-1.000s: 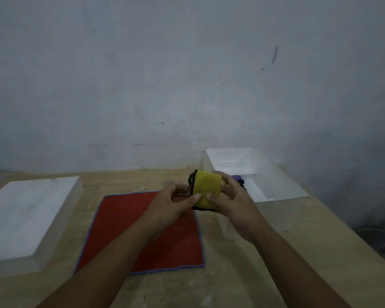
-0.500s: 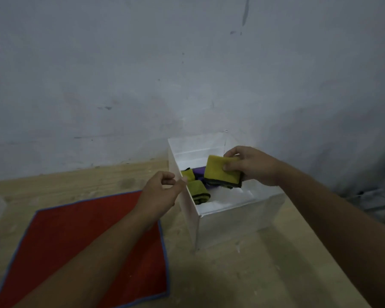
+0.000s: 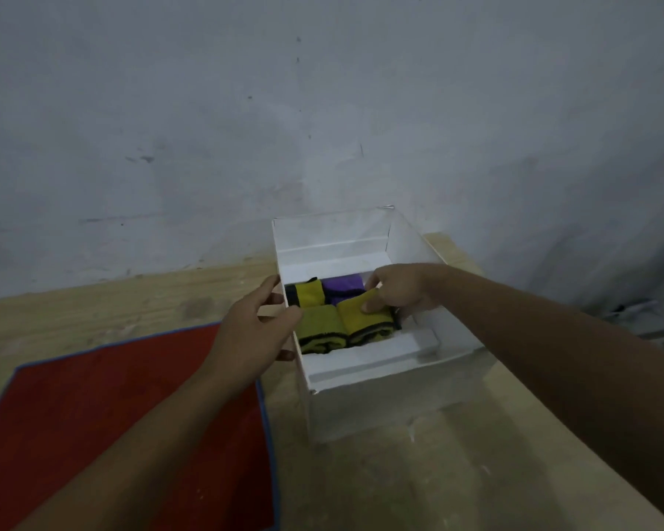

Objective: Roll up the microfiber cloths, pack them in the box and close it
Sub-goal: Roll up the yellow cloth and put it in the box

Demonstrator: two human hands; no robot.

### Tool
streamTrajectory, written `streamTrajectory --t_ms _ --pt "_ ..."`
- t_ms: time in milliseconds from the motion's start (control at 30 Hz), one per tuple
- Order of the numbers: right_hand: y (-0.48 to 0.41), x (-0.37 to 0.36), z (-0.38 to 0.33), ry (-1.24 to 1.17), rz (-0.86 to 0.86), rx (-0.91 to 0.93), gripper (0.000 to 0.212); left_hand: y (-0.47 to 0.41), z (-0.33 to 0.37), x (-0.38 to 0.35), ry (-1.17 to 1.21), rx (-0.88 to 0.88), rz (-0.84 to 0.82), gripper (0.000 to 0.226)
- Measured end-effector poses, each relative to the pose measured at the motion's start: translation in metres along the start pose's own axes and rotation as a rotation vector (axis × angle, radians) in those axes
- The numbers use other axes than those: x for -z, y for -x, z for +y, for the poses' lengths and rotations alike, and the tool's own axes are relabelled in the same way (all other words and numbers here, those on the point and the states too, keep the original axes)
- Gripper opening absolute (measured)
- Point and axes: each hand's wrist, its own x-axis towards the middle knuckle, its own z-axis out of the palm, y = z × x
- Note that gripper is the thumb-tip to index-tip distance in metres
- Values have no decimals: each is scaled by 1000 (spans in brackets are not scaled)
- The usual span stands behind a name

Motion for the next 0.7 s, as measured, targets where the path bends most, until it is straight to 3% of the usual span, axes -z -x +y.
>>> streamTrajectory --t_ms 67,133,267,400,467,600,700 --pt "-2 -4 1 -77 -89 -31 11 0 -3 4 20 4 38 62" --pt "-5 -8 2 -55 -85 -16 12 1 -5 2 1 4 74 62" --pt "-11 -21 1 98 77 18 57 6 -6 -2 -50 3 104 48" --pt "-10 -21 2 479 267 -7 83 8 -4 -1 -56 21 83 36" --pt "-8 -15 1 398 236 -59 76 10 -3 -1 -56 23 77 34" --pt "-8 -16 -1 225 110 -55 35 14 1 -1 -13 40 79 38" --pt "-1 -18 -3 263 112 -75 35 17 4 1 -47 48 54 46"
